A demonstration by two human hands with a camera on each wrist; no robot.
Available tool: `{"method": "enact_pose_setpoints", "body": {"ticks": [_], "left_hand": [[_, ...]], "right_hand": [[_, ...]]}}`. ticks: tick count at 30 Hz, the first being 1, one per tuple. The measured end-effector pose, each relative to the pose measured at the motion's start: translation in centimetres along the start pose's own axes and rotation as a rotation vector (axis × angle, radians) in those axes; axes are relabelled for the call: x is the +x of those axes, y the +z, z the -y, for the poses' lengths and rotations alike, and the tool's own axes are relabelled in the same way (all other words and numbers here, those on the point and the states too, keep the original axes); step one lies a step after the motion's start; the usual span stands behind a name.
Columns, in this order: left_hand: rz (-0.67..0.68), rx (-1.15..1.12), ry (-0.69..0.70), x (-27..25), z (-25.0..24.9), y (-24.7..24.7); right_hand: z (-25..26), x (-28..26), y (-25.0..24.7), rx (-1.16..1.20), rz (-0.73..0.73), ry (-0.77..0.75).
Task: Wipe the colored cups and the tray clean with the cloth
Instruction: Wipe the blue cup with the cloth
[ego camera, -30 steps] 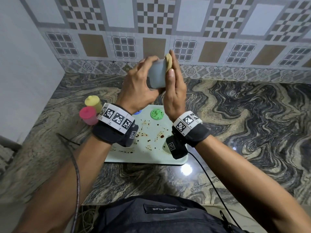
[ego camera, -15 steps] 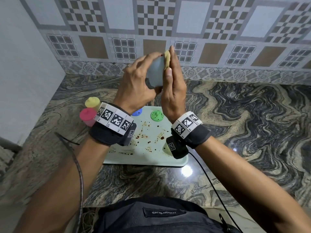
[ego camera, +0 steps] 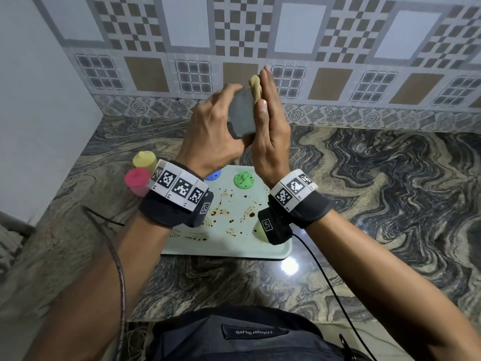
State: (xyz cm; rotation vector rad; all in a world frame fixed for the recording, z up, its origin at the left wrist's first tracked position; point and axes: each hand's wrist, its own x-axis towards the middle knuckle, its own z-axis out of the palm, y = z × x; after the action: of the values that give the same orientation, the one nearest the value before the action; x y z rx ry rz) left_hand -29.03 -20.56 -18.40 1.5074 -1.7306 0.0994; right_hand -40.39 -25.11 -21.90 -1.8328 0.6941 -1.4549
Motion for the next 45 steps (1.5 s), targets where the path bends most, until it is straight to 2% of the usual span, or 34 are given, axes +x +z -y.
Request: {"method": "enact_pose_setpoints", "body": {"ticks": [3,5,7,9,13,18,21,24,26,27,30,32,38,45], "left_hand": [[-0.024,-0.082,0.012,-0.3,0.5,-0.1],[0.004,-0.171,-0.026,-0.6,1.2,0.0],[0.016,-0.288,-0.085,-0.8,1.5,0.1],[0.021,-0.245,-0.097,-0.8,1.5,0.1],[0.012,0.011,-0.039,0.0,0.5,-0.6],[-0.027,0.006,0.023,0.1,-0.5,-1.0],[-0.04,-0.127,0.035,-0.2,0.2,-1.0],[-0.028,-0.306,-0.051,-0.7,1.0,-0.5],[0.001,-0.396,-0.09,-0.6,1.1,-0.4],[0.02,-0.382,-0.085,-0.4,1.1,-0.4],[0.033,-0.104,-0.01,0.7,0.3,-0.8],[0.017,-0.026,0.018,1.1,-0.1,-1.1],[-0.054,-0.106,0.058,0.4,0.3,-1.0],[-0.047,-0.193,0.02,-0.3,0.6,-1.3]], "right_hand": [[-0.1,0.1,-0.3,0.096,0.004,0.004],[0.4,0.4,-0.4,0.246,-0.042,0.123],[0.3,0.9,-0.5,0.279,-0.073,0.192],[0.5,1.0,-0.4,0.313,-0.056,0.239],[0.9,0.5,0.3,0.158,-0.038,0.149],[1.1,0.4,0.4,0.091,-0.026,0.014],[1.1,0.4,0.2,0.222,-0.047,0.079],[1.5,0.7,0.3,0.349,-0.06,0.21],[2.0,0.8,0.3,0.329,-0.077,0.245],[2.2,0.7,0.4,0.295,-0.085,0.244],[2.1,0.5,0.6,0.174,-0.063,0.173],[1.8,0.4,0.8,0.095,-0.031,0.126],[0.5,0.8,-0.1,0.035,0.083,-0.03],[0.9,1.3,-0.2,0.259,-0.032,0.115]]}}
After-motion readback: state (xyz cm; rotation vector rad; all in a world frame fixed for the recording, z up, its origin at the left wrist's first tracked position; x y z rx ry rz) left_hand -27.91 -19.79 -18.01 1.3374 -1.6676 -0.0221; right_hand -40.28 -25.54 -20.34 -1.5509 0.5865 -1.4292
